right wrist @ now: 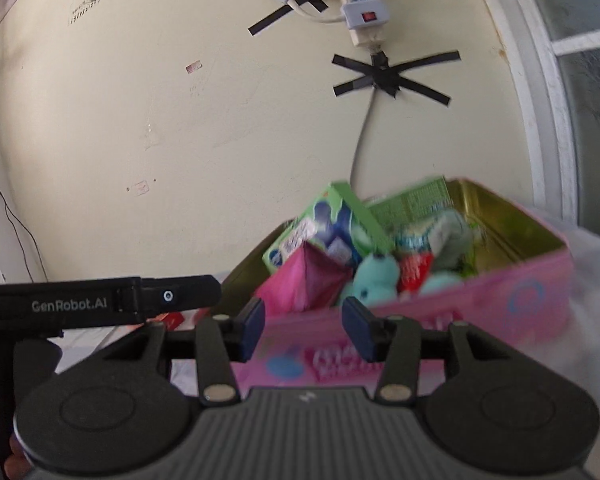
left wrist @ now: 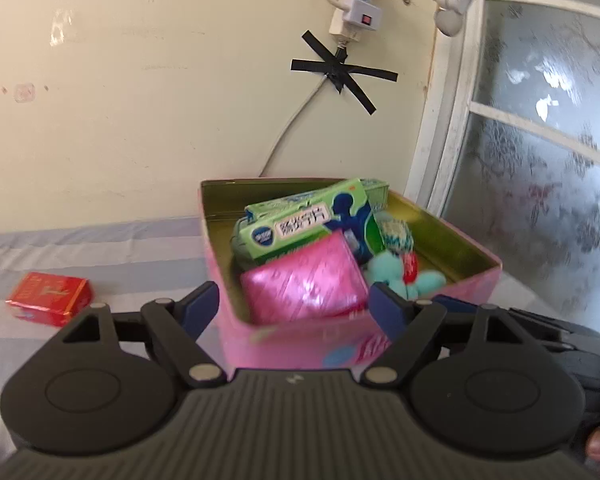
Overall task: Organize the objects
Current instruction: 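Move both grippers toward the red box on the sheet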
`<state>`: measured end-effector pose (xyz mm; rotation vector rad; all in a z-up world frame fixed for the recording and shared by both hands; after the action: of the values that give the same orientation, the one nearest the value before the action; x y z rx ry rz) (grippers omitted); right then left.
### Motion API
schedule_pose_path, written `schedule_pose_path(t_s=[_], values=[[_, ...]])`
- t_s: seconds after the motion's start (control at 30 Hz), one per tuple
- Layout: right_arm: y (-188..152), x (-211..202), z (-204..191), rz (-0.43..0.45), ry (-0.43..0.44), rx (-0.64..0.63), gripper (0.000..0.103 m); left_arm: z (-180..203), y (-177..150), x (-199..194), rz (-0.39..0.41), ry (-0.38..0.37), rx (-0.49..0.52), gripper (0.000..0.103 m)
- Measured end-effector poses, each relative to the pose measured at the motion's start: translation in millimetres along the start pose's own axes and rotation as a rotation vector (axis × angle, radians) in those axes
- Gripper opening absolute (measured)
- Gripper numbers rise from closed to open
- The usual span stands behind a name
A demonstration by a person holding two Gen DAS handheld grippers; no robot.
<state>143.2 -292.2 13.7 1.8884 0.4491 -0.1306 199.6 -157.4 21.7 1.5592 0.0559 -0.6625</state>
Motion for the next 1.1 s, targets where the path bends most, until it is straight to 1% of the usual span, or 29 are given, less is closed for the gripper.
schedule_pose_path(t_s=[0.27,0.37,0.5,0.67,0.83,1.1], values=[[-45.6,-9.8,-8.7,-0.124,-0.026,0.061,0.047,-2.0,-38.7,-18.7,-0.046,0.074,0.071,0.084],[-60.8,-10.2,-11.3,-0.173,-0.027,0.085,0.048,-10.9,-51.3,-21.4,-0.066,0.098,0.079,0.084],[-74.7,-11.1,-15.6,-0.224,-0.041,0.087,0.051,-26.3,-65.3,-21.6,-0.094,0.138,0.089,0.084],[-82.1,-7.0,-30.1,-0.253,-0.047,0.045,0.054,-50.5,-80.0,-20.2,-0.123,0.194,0.104,0.084],[-87.4,7.4,-54.8,-0.293,-0.017,-0.003,0.054,-76.9,-88.4,-18.6,-0.142,0.232,0.103,0.084],[-96.4,38.5,-109.0,-0.356,0.059,-0.104,0.054,-123.4,-95.5,-17.5,-0.165,0.288,0.083,0.084]])
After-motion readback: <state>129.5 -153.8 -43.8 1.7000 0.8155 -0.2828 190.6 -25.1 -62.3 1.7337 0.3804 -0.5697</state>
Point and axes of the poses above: each gripper's, at about its wrist camera, not at the fingertips, and x roughly the way its jaws point, z to its right, y to its top, the point moved 10 cm from there along x, roughly the way its jaws point, and after that the axes turned 6 degrees about y, right-handed, at the moved point
